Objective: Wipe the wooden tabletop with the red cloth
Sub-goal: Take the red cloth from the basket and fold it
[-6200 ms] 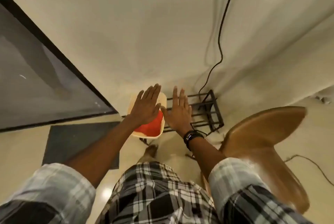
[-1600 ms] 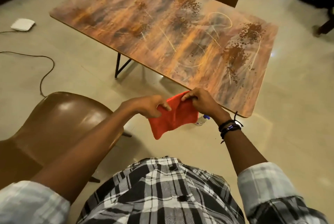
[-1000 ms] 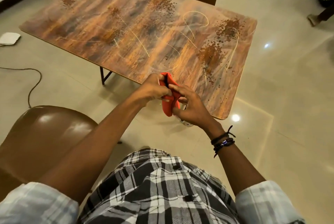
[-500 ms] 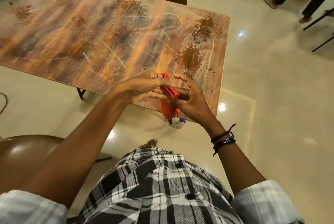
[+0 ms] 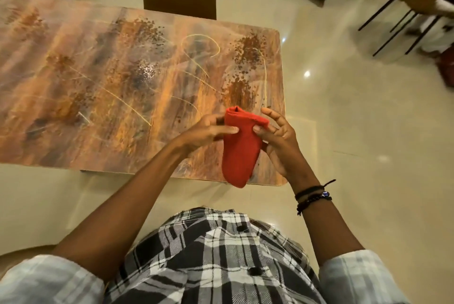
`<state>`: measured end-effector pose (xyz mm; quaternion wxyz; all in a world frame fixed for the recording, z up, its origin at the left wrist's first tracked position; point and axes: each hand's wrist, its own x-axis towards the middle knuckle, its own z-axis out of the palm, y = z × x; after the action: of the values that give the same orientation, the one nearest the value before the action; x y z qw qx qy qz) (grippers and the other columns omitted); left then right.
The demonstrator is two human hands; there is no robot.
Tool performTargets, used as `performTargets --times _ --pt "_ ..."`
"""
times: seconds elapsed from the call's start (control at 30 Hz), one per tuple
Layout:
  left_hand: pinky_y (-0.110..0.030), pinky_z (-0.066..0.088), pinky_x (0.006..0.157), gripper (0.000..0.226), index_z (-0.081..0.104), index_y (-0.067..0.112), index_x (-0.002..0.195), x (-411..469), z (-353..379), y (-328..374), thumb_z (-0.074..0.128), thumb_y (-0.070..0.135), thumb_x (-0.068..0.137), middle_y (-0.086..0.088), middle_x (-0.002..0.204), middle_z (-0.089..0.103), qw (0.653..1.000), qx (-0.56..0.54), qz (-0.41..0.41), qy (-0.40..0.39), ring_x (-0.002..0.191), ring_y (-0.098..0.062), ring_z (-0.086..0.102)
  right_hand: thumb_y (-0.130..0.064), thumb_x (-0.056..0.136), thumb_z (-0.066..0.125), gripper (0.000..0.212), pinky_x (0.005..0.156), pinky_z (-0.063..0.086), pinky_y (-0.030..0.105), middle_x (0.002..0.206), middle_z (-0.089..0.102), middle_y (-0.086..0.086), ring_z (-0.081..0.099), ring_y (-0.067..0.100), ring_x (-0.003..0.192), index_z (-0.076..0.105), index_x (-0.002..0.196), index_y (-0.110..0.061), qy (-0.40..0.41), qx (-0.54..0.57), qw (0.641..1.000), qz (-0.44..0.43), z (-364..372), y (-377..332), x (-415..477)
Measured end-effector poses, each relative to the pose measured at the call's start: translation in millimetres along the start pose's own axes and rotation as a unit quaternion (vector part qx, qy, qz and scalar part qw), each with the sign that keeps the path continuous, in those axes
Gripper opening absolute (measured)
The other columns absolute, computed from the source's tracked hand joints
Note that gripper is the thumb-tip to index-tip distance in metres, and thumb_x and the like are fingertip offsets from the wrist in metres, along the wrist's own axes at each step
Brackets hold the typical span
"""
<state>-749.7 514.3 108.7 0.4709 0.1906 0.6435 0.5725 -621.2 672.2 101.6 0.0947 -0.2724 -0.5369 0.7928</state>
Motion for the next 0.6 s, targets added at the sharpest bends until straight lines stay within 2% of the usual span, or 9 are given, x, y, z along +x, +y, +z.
performTargets --times 0.1,0.17,0.23,0.3,0.4,0.47,0.53,0.6 --pt "-0.020 0.057 0.079 0.037 0.060 0.012 0.128 20.4 10.2 -14.2 0.068 0.018 0.092 -0.003 0.119 0.069 0.999 0.039 -0.002 -0.010 0.103 -0.013 0.066 -0.005 0.089 0.070 0.046 0.078 0.058 0.032 0.112 0.069 0.010 0.069 0.018 0.094 0.052 0.132 -0.007 0.136 0.033 0.990 0.027 -4.9 12.8 2.7" --pt "-0.020 0.056 0.080 0.040 0.058 0.017 0.130 30.0 18.5 -25.0 0.069 0.020 0.092 0.001 0.117 0.068 0.997 0.077 0.015 -0.029 0.103 -0.010 0.065 -0.006 0.090 0.071 0.036 0.078 0.058 0.035 0.109 0.069 0.012 0.068 0.020 0.090 0.054 0.120 -0.013 0.201 0.006 0.979 0.042 -10.2 25.8 0.9" --pt "-0.021 0.054 0.086 0.042 0.056 0.016 0.133 36.9 27.9 -37.2 0.068 0.022 0.093 0.002 0.119 0.067 0.996 0.087 0.013 -0.031 0.105 -0.010 0.063 -0.008 0.088 0.075 0.036 0.085 0.056 0.041 0.113 0.068 0.019 0.067 0.025 0.095 0.052 0.113 -0.021 0.243 -0.025 0.969 0.042 -17.3 37.1 -1.2" --pt "-0.021 0.054 0.084 0.040 0.057 0.015 0.132 44.4 36.4 -46.3 0.067 0.024 0.094 0.001 0.118 0.066 0.996 0.083 0.009 -0.015 0.106 -0.013 0.063 -0.011 0.085 0.078 0.039 0.088 0.055 0.043 0.112 0.069 0.022 0.067 0.027 0.097 0.051 0.110 -0.023 0.274 -0.047 0.960 0.034 -25.3 40.8 0.4" --pt "-0.020 0.052 0.079 0.036 0.056 0.013 0.130 62.7 48.4 -52.1 0.063 0.023 0.096 -0.003 0.118 0.065 0.999 0.051 0.004 0.011 0.107 -0.017 0.062 -0.014 0.086 0.078 0.040 0.083 0.056 0.039 0.102 0.069 0.013 0.067 0.023 0.092 0.049 0.112 -0.020 0.307 -0.100 0.946 0.014 -36.2 35.0 13.1" --pt "-0.016 0.048 0.078 0.040 0.051 0.012 0.137 75.7 54.9 -51.8 0.059 0.018 0.099 -0.001 0.119 0.060 0.998 0.051 0.013 0.046 0.110 -0.017 0.058 -0.018 0.089 0.075 0.037 0.085 0.055 0.036 0.112 0.066 0.012 0.066 0.023 0.098 0.050 0.117 -0.016 0.336 -0.184 0.924 -0.011 -45.7 34.0 24.1" --pt "-0.015 0.046 0.083 0.045 0.045 0.009 0.142 86.1 55.4 -55.3 0.057 0.014 0.099 -0.002 0.122 0.055 0.992 0.087 0.017 0.092 0.120 -0.021 0.054 -0.020 0.092 0.070 0.040 0.090 0.048 0.030 0.124 0.059 0.010 0.060 0.026 0.113 0.051 0.125 -0.010 0.346 -0.281 0.895 -0.029 -55.9 40.3 33.0" --pt "-0.025 0.046 0.101 0.049 0.040 0.008 0.146 95.4 49.5 -65.2 0.055 0.012 0.099 -0.010 0.136 0.052 0.983 0.140 0.019 0.118 0.132 -0.026 0.048 -0.022 0.092 0.069 0.048 0.098 0.037 0.027 0.134 0.054 0.014 0.051 0.029 0.125 0.050 0.133 -0.005 0.331 -0.374 0.866 -0.028 -61.5 51.0 38.5"
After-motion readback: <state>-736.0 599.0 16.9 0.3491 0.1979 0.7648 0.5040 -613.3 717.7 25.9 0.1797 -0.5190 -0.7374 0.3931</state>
